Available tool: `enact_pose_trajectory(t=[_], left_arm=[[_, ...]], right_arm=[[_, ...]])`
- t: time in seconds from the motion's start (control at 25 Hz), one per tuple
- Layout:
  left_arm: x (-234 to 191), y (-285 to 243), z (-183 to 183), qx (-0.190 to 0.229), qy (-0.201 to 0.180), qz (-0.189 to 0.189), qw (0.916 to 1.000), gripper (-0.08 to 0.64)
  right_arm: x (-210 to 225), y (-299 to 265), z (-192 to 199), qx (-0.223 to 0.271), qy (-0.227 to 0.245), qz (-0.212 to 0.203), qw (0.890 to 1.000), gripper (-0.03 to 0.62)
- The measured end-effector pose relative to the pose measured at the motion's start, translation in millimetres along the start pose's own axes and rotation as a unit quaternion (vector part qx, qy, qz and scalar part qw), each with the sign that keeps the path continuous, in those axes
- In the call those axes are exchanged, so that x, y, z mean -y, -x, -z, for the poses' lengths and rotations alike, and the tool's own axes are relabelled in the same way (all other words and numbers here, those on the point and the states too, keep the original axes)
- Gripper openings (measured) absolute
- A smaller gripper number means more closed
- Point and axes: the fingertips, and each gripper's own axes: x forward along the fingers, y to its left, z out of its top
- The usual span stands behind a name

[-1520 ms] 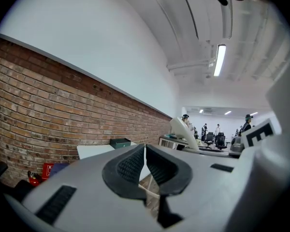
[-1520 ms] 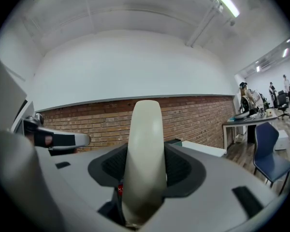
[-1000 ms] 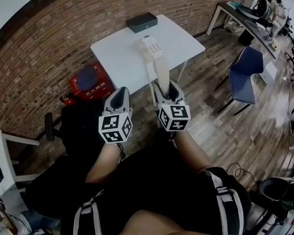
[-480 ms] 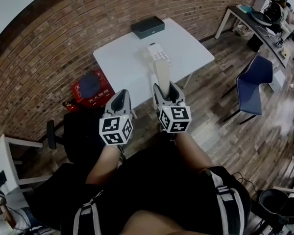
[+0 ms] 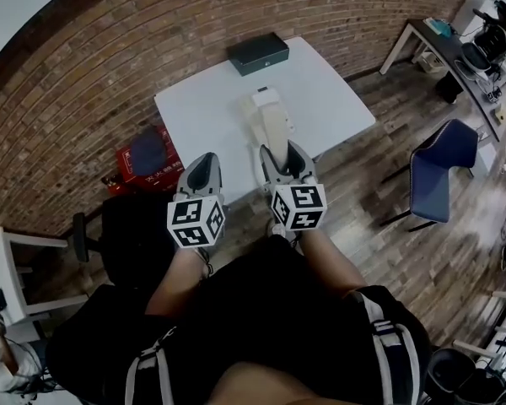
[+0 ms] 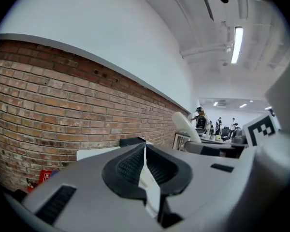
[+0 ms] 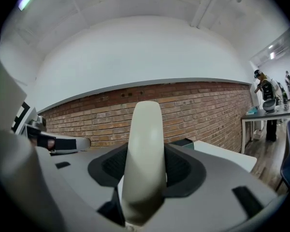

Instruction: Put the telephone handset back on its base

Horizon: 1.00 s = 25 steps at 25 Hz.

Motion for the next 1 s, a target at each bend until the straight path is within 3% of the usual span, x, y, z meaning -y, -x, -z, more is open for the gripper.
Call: enact_pose_trajectory(t=[0.56, 1.0], left_arm=[[13.5, -110.0, -13.6, -0.015, 0.008, -0.055, 0.9984, 0.012], [-16.4, -138.0, -2.9, -0.035, 0.028, -0.103, 0.9937, 0.012]], right_arm=[[81.0, -89.1, 1.7, -0.051, 0.001, -0.063, 0.997, 0.201], [89.1, -146.3, 20.0, -0.1, 0.006, -0.091, 0.991, 0.201]])
